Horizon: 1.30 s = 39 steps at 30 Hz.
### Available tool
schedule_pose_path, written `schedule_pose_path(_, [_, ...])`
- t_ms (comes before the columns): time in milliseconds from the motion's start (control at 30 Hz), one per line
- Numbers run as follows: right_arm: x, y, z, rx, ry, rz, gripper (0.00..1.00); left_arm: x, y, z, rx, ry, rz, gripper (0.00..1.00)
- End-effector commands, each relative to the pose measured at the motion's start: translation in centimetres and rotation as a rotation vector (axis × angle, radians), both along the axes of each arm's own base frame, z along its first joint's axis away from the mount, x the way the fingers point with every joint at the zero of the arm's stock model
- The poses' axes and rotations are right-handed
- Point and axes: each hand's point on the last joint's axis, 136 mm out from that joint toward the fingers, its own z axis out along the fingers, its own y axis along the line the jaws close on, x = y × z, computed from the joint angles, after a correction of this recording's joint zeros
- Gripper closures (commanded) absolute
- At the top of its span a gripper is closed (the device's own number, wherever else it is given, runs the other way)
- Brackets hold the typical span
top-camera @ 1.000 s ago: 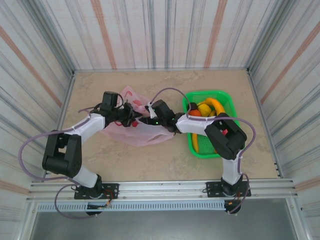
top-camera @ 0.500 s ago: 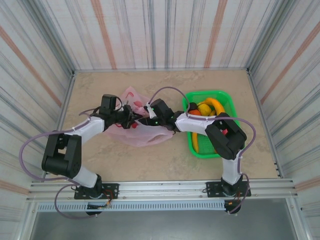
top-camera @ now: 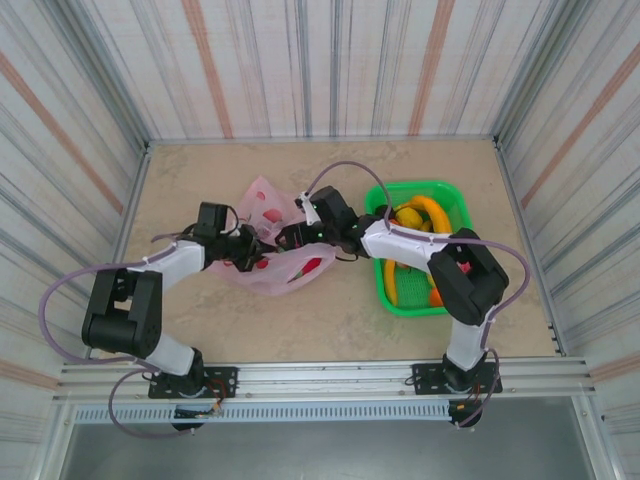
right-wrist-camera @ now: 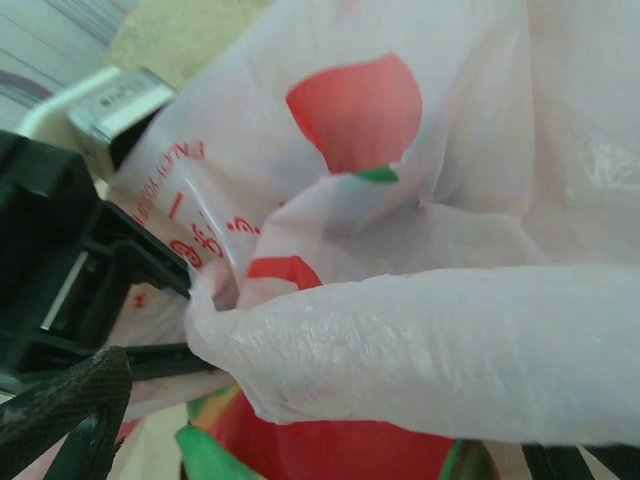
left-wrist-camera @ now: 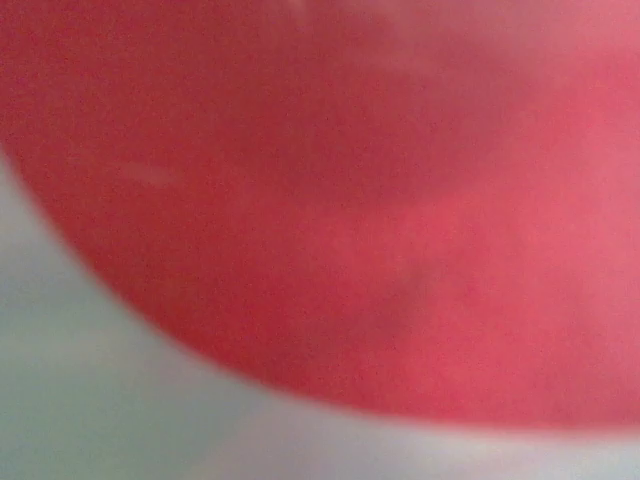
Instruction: Place the fake fruits into the plastic bag and tie a complex knot
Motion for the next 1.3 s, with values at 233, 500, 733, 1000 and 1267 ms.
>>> schedule_pose_path(233, [1.2,-2.1,4.2,-0.002,-0.078,-0.037,0.01,1.0,0.2,4.2,-0.001,-0.083,-0.007,1.00])
schedule_pose_path(500, [-0.7,-2.9,6.4,0.022,-0.044,0.003,0.05,2.0,-0.3,9.8,-0.036,-0.192,-0.005,1.00])
schedule_pose_path(733, [-0.9,-8.2,8.8,-0.023,-0.058,-0.119,0.11,2.2,-0.4,12.1,-0.057,-0.226,0.002,1.00])
schedule_pose_path(1000, [-1.9,-16.5,8.4,-0.101,-0.025,-0.237,0.13,2.6,-0.9,15.2,-0.087,-0.274,0.003,1.00])
schedule_pose_path(1267, [-3.3,-17.9,6.0,-0.036,0.075,-0.238,0.19,2.9,-2.3,18.6,-0.134,-0.323,-0.003,1.00])
